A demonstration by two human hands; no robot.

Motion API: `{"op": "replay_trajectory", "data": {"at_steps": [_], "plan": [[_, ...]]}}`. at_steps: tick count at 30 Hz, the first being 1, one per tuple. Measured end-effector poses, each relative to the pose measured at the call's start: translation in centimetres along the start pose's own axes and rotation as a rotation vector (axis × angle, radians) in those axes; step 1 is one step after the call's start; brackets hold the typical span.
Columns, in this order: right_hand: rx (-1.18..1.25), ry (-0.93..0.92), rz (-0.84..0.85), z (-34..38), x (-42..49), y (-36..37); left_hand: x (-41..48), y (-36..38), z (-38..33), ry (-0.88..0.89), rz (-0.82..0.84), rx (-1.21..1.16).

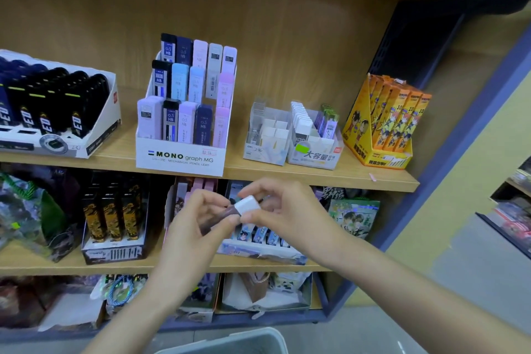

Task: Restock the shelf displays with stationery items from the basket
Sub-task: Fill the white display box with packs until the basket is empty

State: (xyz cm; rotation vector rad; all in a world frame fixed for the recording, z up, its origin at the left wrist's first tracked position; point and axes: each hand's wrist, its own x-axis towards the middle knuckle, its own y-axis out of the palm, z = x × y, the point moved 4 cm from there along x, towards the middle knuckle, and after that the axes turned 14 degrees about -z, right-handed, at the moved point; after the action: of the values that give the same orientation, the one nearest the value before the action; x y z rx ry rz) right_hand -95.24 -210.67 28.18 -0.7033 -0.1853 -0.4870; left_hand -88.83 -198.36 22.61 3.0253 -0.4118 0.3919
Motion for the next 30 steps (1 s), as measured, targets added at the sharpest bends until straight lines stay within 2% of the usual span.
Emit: {"op": "replay_trajectory", "data": {"at_steps": [2,4,9,11,14,18,24,30], "plan": [[0.032,0.038,-0.010,-0.1,0.1,-0.8,0.4,0.5,-0.8,0.077,-0.001,0.056],[0.069,0.046,-0.093,0.0,0.8,-2.7,1.0,1.3,-2.2,0.182,-0.001,0.122],[-0.110,-0.217,-0.594,-0.1,4.5,-10.7,4.2,4.0,-5.9,0.530,0.010,0.403],[-0.214,-0.274,-0.690,-0.5,5.9,-12.5,5.4,5.5,-6.6,0.650,0.036,0.533],[-0.342,-0.294,-0.655,-1.2,7.7,-12.8,6.3,7.7,-6.5,0.797,0.106,0.764],[-0.384,-0.246,-0.510,-1.9,9.1,-11.5,6.9,8.4,-5.0,0.863,0.153,0.956],[-0.499,-0.256,-0.358,-2.9,10.4,-9.9,6.8,8.3,-4.4,0.887,0.130,0.953],[-0.573,-0.325,-0.417,-2.8,9.9,-9.3,6.7,8.5,-4.5,0.896,0.119,0.938]]}}
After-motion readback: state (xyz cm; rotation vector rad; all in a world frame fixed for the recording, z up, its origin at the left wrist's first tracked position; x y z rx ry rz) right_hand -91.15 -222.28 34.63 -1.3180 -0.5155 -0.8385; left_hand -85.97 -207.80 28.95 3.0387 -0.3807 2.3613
